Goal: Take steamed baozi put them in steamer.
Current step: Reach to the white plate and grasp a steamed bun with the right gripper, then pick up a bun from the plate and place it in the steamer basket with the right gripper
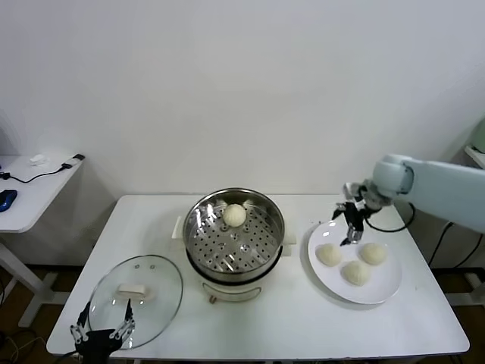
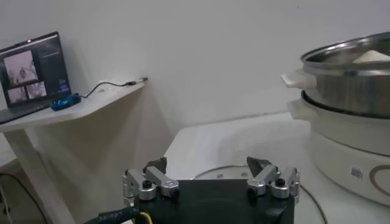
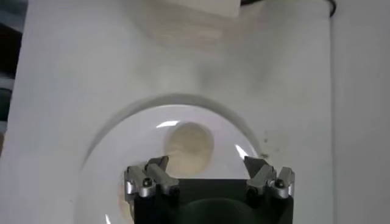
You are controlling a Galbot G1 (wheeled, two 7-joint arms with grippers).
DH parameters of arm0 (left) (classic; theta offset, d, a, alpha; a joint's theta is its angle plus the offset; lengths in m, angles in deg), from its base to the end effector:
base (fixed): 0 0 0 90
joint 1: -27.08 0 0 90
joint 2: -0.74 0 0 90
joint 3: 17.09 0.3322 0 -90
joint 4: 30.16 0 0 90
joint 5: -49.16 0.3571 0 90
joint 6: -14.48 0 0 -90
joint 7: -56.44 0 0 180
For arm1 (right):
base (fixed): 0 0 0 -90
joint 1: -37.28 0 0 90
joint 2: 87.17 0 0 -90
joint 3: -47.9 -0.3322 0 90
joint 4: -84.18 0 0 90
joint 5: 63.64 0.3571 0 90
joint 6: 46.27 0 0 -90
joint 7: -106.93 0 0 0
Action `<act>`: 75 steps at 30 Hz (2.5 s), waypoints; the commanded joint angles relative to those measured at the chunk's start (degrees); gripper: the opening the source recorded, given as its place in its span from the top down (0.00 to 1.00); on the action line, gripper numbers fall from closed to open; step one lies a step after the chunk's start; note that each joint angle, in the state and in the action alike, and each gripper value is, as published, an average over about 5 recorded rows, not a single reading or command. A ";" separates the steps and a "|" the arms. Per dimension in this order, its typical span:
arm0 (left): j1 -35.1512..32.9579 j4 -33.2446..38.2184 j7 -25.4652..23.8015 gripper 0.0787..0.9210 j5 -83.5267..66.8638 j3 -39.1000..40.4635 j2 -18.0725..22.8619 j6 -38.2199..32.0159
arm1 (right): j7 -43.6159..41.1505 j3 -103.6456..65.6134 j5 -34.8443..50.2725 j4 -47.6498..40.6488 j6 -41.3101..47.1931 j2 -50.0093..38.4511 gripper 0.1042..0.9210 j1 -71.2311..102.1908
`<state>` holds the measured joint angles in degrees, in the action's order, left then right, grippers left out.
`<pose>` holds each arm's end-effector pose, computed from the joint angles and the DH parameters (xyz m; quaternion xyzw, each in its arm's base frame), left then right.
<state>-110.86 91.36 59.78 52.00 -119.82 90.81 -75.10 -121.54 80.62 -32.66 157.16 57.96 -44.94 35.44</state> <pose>0.0908 0.0669 -0.3180 0.1110 -0.9782 -0.0987 0.1448 0.5119 -0.1303 -0.1682 0.4989 -0.5761 0.4865 0.4272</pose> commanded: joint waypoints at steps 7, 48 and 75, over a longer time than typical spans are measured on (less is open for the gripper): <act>0.22 -1.03 0.07 0.12 0.33 0.28 0.31 -0.39 | 4.66 -8.97 -1.64 -4.37 6.42 1.13 0.12 14.40; -0.28 0.56 0.24 0.12 1.01 1.82 0.09 -0.38 | -4.64 3.54 25.62 9.99 8.24 14.23 0.33 -33.16; -0.72 0.76 0.65 0.12 2.03 2.35 0.36 -1.36 | 19.79 -3.05 28.75 1.84 23.01 38.14 0.33 -3.62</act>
<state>-111.57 92.21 60.42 53.97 -117.55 91.08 -76.45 -105.44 77.17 -2.97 161.61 79.16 -10.71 26.08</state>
